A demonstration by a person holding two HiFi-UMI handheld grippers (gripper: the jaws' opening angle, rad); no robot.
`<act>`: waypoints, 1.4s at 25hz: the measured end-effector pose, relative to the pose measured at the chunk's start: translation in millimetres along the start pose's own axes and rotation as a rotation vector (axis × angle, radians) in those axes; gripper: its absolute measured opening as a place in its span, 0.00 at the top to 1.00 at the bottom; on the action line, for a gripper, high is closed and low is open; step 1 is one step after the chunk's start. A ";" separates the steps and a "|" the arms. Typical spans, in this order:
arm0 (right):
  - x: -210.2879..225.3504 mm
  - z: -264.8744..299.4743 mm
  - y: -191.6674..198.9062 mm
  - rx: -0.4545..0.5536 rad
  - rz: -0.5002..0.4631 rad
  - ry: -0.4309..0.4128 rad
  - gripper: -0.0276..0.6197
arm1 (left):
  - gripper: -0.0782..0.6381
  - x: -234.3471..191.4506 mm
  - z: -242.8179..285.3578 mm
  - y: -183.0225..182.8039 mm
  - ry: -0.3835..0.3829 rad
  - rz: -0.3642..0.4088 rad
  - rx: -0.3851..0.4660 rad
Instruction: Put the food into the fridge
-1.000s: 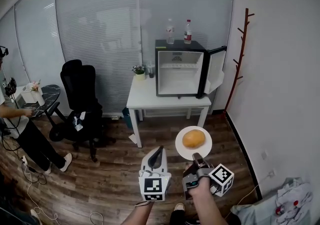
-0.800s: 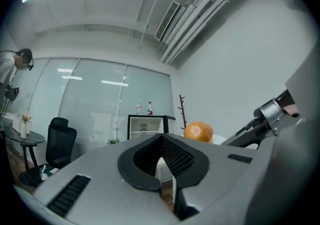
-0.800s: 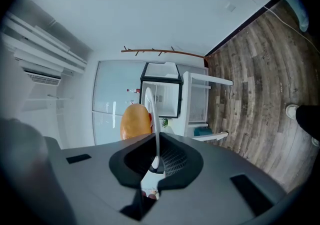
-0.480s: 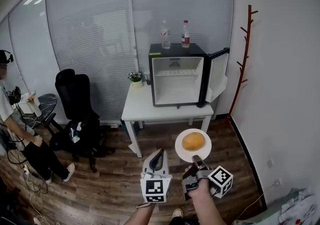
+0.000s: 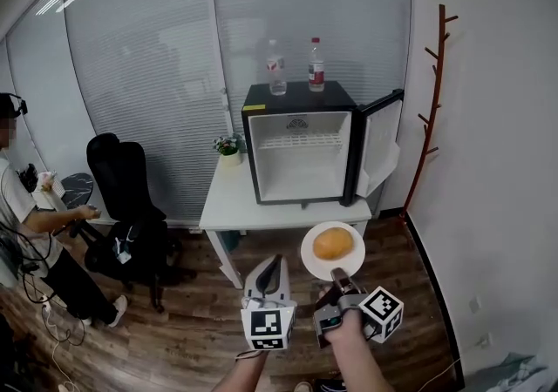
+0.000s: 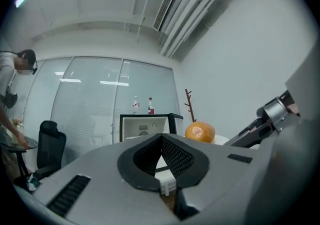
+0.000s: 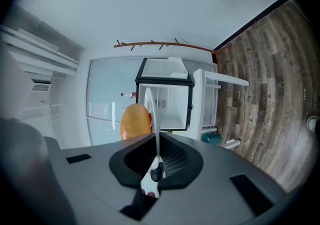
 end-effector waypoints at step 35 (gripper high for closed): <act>-26.6 331.4 -23.1 0.067 -0.046 0.042 0.90 | 0.85 -181.3 291.0 59.9 0.037 -0.068 0.018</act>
Point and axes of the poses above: the fingertips, and each gripper's own axes: z forward along the fingers, x to its right, y out of its underside, the point moved 3 cm from there along -z, backward along the fingers, and after that the axes turned 1 degree about z, right-handed, at the moved point
